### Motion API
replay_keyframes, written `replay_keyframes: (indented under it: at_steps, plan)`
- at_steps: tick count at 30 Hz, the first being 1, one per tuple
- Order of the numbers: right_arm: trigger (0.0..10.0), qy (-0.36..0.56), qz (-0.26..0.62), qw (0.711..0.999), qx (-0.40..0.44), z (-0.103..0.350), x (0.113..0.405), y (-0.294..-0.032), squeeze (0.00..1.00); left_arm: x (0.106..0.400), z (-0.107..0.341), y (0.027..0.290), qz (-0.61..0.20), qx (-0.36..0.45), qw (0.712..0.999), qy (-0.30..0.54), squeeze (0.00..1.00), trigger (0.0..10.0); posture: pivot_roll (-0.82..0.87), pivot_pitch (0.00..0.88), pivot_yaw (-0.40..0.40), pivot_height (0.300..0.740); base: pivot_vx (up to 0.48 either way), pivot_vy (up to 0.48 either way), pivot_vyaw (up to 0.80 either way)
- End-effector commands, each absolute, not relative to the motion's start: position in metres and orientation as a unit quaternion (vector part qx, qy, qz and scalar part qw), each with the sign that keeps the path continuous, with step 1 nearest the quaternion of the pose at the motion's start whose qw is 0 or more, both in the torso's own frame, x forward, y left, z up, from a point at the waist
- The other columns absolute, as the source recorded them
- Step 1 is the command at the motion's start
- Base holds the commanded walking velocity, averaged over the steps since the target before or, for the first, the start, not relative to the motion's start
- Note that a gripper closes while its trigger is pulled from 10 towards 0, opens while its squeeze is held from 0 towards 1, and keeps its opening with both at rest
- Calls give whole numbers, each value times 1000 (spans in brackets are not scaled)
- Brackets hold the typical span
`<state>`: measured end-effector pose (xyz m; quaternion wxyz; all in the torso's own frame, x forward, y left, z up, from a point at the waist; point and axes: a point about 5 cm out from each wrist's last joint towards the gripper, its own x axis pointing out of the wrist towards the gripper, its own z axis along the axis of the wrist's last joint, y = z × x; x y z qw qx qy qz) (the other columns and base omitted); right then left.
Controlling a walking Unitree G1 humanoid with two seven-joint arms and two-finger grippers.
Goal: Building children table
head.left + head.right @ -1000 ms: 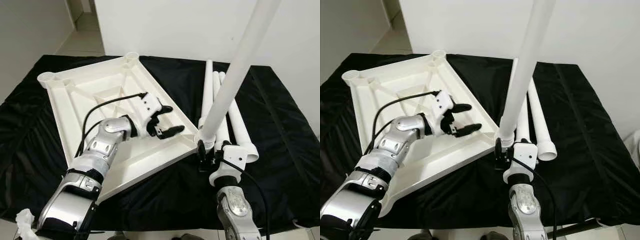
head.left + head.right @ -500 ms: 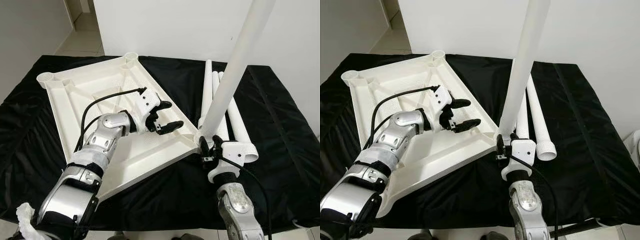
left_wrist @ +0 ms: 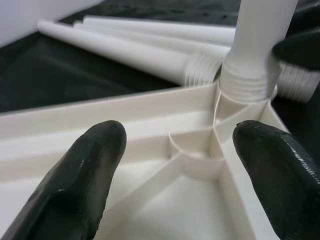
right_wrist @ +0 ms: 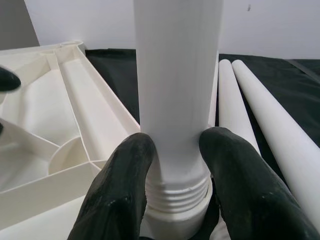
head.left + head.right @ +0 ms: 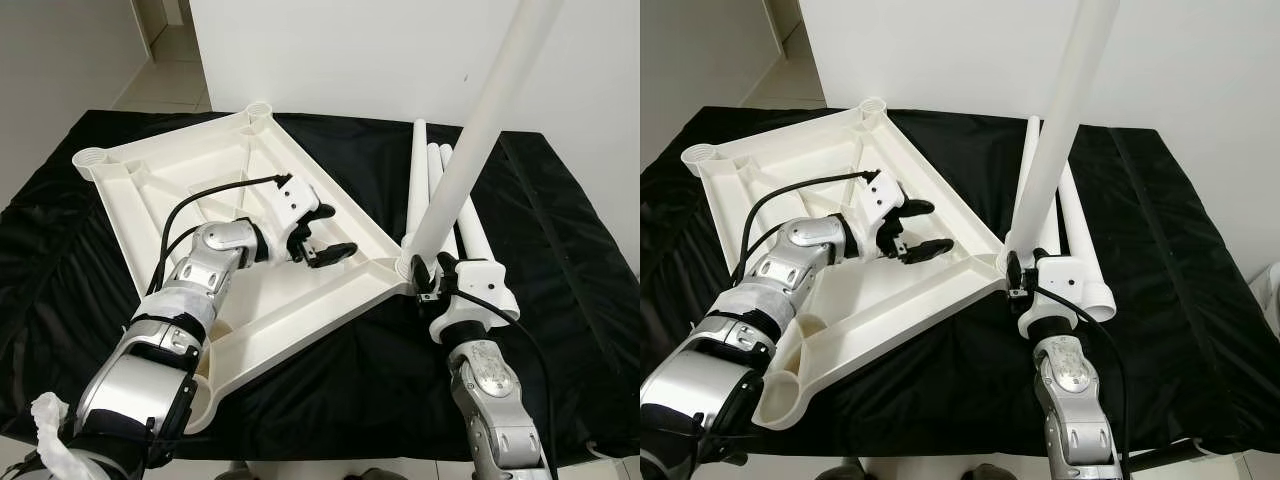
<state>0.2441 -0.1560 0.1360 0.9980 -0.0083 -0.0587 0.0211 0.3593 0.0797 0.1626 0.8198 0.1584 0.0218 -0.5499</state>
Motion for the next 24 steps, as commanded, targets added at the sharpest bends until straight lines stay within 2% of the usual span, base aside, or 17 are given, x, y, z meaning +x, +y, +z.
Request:
replay_keyframes:
  at_steps: [1, 10, 18, 24]
  plan:
    - [10000, -63, 36, 997, 7, 135, 236, -150, 0, 374, 165, 88, -453, 172, 874, 28, 0, 10000, -51, 9, 8, 740, 0, 0, 0]
    - [10000, -53, 64, 996, 32, 128, 222, -139, 0, 392, 172, 112, -337, 177, 923, 53, 0, 10000, -58, 14, 18, 740, 0, 0, 0]
    - [10000, -49, 72, 996, 33, 125, 220, -138, 0, 396, 169, 120, -308, 174, 932, 80, 0, 10000, -62, 12, 20, 740, 0, 0, 0]
    - [10000, -46, 75, 996, 32, 124, 218, -137, 0, 399, 163, 135, -260, 192, 939, 116, 0, 10000, -63, 8, 19, 740, 0, 0, 0]
